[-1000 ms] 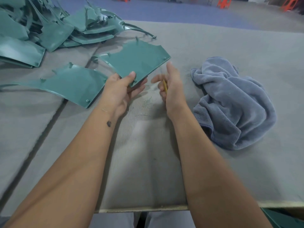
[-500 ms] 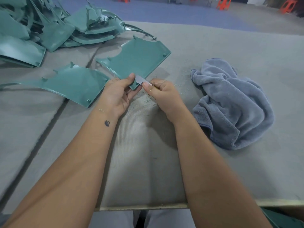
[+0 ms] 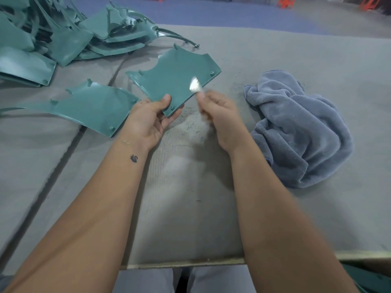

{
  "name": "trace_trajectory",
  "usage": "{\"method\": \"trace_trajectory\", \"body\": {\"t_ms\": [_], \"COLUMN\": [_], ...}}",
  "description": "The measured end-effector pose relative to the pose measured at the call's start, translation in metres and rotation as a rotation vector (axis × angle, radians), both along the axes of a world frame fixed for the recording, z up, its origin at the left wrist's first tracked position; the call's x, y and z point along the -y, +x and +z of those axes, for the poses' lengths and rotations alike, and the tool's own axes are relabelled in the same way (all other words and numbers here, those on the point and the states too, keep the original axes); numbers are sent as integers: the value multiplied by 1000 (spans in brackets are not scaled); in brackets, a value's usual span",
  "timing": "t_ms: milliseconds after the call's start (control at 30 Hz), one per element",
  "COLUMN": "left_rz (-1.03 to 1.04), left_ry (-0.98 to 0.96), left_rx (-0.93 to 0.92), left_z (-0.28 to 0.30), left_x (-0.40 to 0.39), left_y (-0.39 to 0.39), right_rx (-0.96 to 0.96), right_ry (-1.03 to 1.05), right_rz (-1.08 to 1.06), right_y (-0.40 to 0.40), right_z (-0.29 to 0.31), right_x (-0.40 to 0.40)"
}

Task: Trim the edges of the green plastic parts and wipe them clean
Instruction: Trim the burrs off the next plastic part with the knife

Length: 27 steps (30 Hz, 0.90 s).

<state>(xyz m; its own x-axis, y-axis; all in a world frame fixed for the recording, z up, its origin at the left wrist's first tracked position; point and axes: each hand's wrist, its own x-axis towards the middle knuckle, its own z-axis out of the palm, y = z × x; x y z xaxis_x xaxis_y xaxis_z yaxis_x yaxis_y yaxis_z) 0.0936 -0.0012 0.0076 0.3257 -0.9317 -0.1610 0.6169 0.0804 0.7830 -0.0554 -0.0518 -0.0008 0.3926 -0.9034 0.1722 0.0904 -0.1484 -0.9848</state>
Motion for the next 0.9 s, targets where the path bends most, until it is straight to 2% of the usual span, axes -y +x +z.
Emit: {"method": "trace_trajectory", "body": {"t_ms": [100,300,700,900], "left_rz": [5,-33,-55,-18], "left_ry": [14,25,25,48], "left_rx": [53,124,150,105], "left_z": [0,3,4,2], "left_x": [1,1,-2,-5], "left_y": [-2,-5,-5,3], "right_rx": [-102,13,32,305], "right_ry": [-69,-54,-96,65], "right_rz": [119,62,37,-160], "right_y": [4,3,3,-4], "right_z": [1,4,1,2], "right_x": [-5,-9,-8,6]}}
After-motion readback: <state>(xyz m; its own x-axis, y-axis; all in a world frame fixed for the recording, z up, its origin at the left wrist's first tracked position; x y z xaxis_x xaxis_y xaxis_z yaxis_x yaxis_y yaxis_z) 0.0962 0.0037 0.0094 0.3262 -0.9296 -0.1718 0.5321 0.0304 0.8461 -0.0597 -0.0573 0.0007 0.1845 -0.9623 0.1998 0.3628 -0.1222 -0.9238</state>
